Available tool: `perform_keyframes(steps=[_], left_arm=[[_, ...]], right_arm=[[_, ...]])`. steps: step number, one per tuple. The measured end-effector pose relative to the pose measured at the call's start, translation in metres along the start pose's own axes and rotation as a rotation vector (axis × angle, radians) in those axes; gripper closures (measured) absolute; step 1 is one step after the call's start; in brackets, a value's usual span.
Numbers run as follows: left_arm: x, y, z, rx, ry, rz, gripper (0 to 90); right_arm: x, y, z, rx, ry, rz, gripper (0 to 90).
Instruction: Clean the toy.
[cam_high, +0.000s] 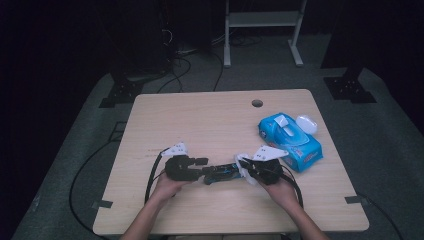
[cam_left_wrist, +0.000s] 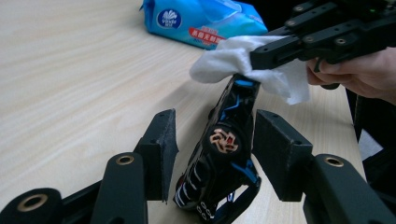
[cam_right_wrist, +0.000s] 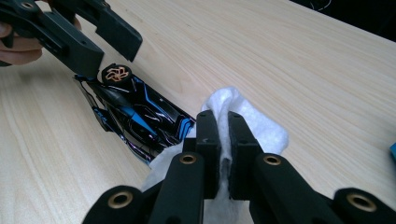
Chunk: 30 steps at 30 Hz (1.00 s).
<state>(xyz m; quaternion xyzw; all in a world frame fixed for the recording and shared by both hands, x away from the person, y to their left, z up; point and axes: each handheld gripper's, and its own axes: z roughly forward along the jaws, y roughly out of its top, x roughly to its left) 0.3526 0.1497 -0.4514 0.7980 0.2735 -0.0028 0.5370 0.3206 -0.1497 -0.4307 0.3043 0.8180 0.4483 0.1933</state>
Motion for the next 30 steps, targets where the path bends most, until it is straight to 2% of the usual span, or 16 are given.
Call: perform_keyframes(steps=[5, 8, 11, 13, 15, 18, 21, 30], left_arm=[[-0.004, -0.005, 0.011, 0.08, 0.016, 0.033, 48.7], [-0.004, -0.003, 0.011, 0.039, -0.023, 0.0, 48.7], [-0.003, 0.0, 0.007, -0.001, -0.007, -0.011, 49.2], [-0.002, 0.001, 0.005, -0.007, 0.022, -0.013, 49.2], [0.0, 0.001, 0.003, -0.014, 0.025, -0.032, 49.2], [0.001, 0.001, 0.004, -0.014, 0.023, -0.04, 49.2], [0.0, 0.001, 0.005, -0.015, 0.021, -0.039, 49.2], [0.003, 0.001, 0.003, -0.024, 0.05, -0.052, 48.9]], right_arm=[[0.001, -0.002, -0.001, -0.005, -0.003, -0.007, 84.8], [0.002, -0.003, -0.003, -0.003, -0.003, -0.018, 84.8], [0.001, -0.004, -0.003, -0.005, -0.001, -0.015, 84.8], [0.001, -0.004, -0.003, -0.01, -0.001, -0.018, 84.8], [0.002, -0.004, -0.003, -0.014, 0.002, -0.018, 84.8], [0.002, -0.004, -0.002, -0.013, 0.0, -0.023, 84.8], [0.002, -0.004, -0.003, -0.013, 0.001, -0.022, 84.8], [0.002, -0.004, -0.002, -0.016, -0.005, -0.026, 84.8]])
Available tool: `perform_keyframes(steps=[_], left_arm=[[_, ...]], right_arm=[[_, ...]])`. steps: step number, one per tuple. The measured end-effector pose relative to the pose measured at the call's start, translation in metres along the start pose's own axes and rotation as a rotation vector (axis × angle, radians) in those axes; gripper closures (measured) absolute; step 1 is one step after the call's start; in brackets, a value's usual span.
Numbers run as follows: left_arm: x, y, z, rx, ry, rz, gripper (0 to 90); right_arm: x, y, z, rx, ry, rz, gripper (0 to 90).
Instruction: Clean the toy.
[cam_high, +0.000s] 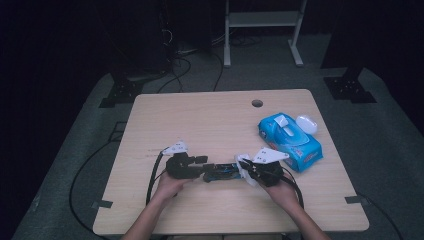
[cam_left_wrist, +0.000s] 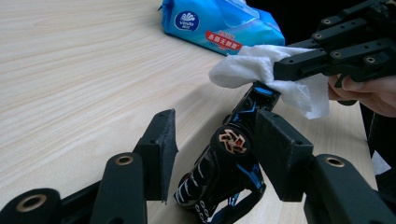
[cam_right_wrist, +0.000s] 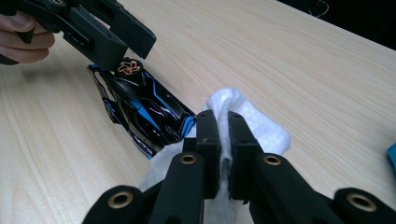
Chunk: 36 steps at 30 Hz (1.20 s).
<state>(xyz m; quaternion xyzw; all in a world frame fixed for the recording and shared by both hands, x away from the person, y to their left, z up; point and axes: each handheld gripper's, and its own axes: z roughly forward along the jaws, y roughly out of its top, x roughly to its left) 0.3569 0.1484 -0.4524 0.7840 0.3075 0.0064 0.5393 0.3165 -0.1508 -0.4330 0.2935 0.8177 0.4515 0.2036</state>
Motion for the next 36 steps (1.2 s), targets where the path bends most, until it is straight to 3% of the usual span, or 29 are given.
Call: perform_keyframes(steps=[2, 10, 18, 26, 29, 32, 34, 36], left_arm=[[0.0, -0.001, 0.002, 0.002, -0.008, -0.007, 48.4], [-0.007, -0.001, 0.002, 0.014, -0.013, 0.029, 47.6], [-0.016, -0.003, 0.001, 0.039, -0.015, 0.085, 44.6], [-0.026, -0.005, 0.005, 0.075, -0.009, 0.144, 43.2], [-0.029, -0.008, 0.01, 0.119, 0.012, 0.174, 43.2], [-0.03, -0.007, 0.011, 0.124, 0.025, 0.21, 42.9], [-0.031, -0.007, 0.011, 0.134, 0.03, 0.213, 41.7], [-0.031, -0.009, 0.013, 0.15, 0.042, 0.23, 40.7]], right_arm=[[0.0, 0.0, 0.0, 0.002, 0.002, 0.0, 84.8], [0.002, -0.001, -0.003, 0.004, 0.008, -0.006, 84.7], [0.008, -0.005, -0.011, 0.011, 0.017, -0.017, 84.5], [0.013, -0.012, -0.02, 0.013, 0.06, -0.015, 84.6], [0.018, -0.018, -0.017, 0.066, 0.081, -0.034, 84.5], [0.024, -0.032, -0.006, 0.139, 0.104, -0.049, 84.3], [0.026, -0.035, -0.003, 0.147, 0.122, -0.044, 84.4], [0.027, -0.028, -0.005, 0.119, 0.123, -0.045, 84.4]])
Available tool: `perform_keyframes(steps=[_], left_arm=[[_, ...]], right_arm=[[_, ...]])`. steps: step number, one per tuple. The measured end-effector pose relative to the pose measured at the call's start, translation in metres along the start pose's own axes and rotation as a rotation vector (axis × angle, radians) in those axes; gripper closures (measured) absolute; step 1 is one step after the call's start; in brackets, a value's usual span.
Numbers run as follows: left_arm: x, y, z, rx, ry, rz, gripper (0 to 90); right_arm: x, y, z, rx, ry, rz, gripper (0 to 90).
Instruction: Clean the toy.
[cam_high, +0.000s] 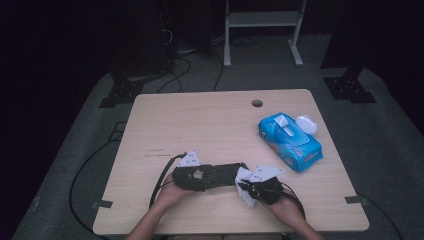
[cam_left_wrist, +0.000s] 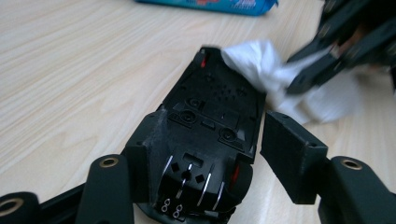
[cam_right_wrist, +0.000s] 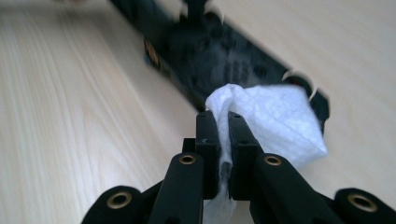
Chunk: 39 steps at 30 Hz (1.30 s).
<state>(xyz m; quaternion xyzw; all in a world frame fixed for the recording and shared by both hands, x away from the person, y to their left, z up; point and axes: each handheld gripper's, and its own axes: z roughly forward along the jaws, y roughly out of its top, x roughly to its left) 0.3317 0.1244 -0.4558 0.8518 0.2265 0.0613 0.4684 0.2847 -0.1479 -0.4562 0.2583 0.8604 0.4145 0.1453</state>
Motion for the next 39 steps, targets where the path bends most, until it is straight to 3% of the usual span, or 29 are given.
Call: perform_keyframes(steps=[4, 8, 10, 15, 17, 20, 23, 25, 28, 30, 37, 39], left_arm=[[-0.002, 0.001, 0.001, -0.002, -0.006, 0.025, 38.9], [-0.002, 0.002, -0.004, -0.031, 0.005, 0.061, 34.1], [-0.001, 0.0, -0.004, -0.023, 0.017, 0.067, 29.9], [0.002, -0.004, 0.001, 0.008, 0.019, 0.035, 21.9], [-0.002, -0.004, 0.003, 0.031, 0.02, 0.054, 19.1], [-0.008, -0.005, 0.005, 0.065, 0.043, 0.098, 17.7], [-0.008, -0.005, 0.006, 0.062, 0.049, 0.08, 15.9], [-0.008, -0.006, 0.005, 0.064, 0.03, 0.071, 15.0], [-0.011, -0.007, 0.001, 0.074, 0.002, 0.113, 15.1], [-0.013, -0.007, -0.001, 0.068, -0.014, 0.119, 15.0], [-0.014, -0.012, 0.009, 0.157, 0.022, 0.159, 14.2], [-0.015, -0.013, 0.011, 0.161, 0.024, 0.163, 14.2]], right_arm=[[-0.006, 0.016, -0.002, -0.055, -0.025, 0.024, 84.3], [-0.015, 0.016, 0.012, -0.03, -0.017, 0.064, 84.1], [-0.016, 0.016, 0.015, -0.021, -0.005, 0.068, 83.9], [-0.018, 0.012, 0.017, -0.009, 0.013, 0.087, 83.9], [-0.02, 0.01, 0.018, -0.011, 0.028, 0.109, 83.8], [-0.019, 0.01, 0.018, -0.009, 0.034, 0.102, 83.8], [-0.018, 0.009, 0.018, -0.012, 0.033, 0.108, 83.8], [-0.018, 0.008, 0.018, -0.014, 0.035, 0.112, 83.8], [-0.018, 0.008, 0.018, -0.016, 0.037, 0.112, 83.9], [-0.018, 0.008, 0.018, -0.015, 0.037, 0.112, 83.8], [-0.018, 0.007, 0.018, -0.016, 0.038, 0.123, 83.8], [-0.018, 0.007, 0.018, -0.015, 0.037, 0.126, 83.8]])
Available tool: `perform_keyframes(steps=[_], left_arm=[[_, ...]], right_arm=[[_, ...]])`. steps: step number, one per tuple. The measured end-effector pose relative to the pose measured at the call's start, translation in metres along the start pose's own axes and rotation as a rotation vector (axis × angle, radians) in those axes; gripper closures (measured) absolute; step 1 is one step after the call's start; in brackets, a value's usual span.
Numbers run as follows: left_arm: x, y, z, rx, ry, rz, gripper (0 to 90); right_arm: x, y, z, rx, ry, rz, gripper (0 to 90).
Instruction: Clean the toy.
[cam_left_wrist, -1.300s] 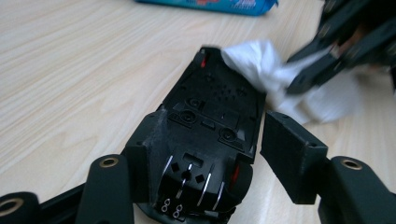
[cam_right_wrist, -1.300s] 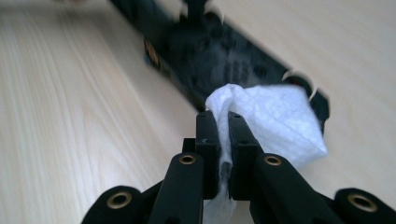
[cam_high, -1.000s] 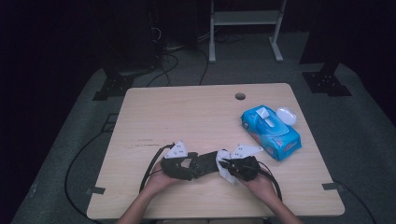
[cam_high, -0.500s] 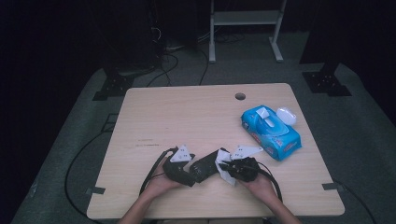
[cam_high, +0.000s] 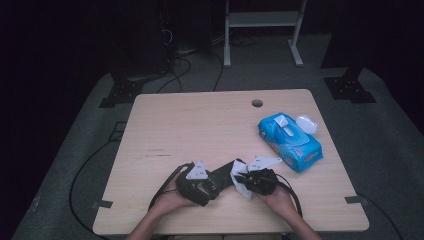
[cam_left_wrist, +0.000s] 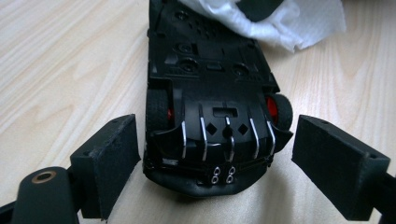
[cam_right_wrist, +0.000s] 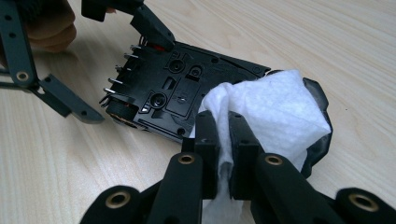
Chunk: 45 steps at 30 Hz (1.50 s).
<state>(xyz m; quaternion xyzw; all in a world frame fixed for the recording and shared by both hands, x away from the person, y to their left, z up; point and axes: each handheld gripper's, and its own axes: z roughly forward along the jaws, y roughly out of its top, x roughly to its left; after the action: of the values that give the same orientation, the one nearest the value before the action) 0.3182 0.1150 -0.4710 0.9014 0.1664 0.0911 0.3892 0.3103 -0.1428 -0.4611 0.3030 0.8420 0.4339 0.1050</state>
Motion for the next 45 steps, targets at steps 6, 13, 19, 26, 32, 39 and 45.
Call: perform_keyframes(steps=[6, 13, 19, 26, 32, 39, 45], left_arm=[[0.002, -0.003, 0.006, 0.044, 0.03, 0.007, 15.4], [0.005, -0.004, 0.004, 0.028, 0.036, 0.025, 23.6], [0.005, -0.004, 0.006, 0.01, 0.04, 0.029, 23.8], [0.007, -0.005, 0.006, 0.003, 0.047, 0.026, 24.1], [0.008, -0.004, 0.005, -0.004, 0.042, 0.023, 24.1], [0.007, -0.004, 0.007, -0.001, 0.05, 0.028, 24.0], [0.008, -0.004, 0.007, -0.01, 0.046, 0.022, 24.0]], right_arm=[[0.0, -0.001, 0.0, -0.005, 0.005, 0.011, 83.8], [0.0, 0.0, 0.001, -0.009, 0.011, 0.018, 83.9], [0.012, 0.01, 0.009, -0.006, 0.051, -0.008, 84.2], [0.028, 0.03, 0.028, -0.019, 0.103, -0.058, 84.1], [0.001, 0.019, 0.014, -0.004, -0.022, -0.03, 84.2], [0.028, 0.025, 0.026, -0.042, 0.103, -0.037, 83.8], [0.017, 0.025, 0.023, -0.043, 0.022, -0.052, 84.7]])
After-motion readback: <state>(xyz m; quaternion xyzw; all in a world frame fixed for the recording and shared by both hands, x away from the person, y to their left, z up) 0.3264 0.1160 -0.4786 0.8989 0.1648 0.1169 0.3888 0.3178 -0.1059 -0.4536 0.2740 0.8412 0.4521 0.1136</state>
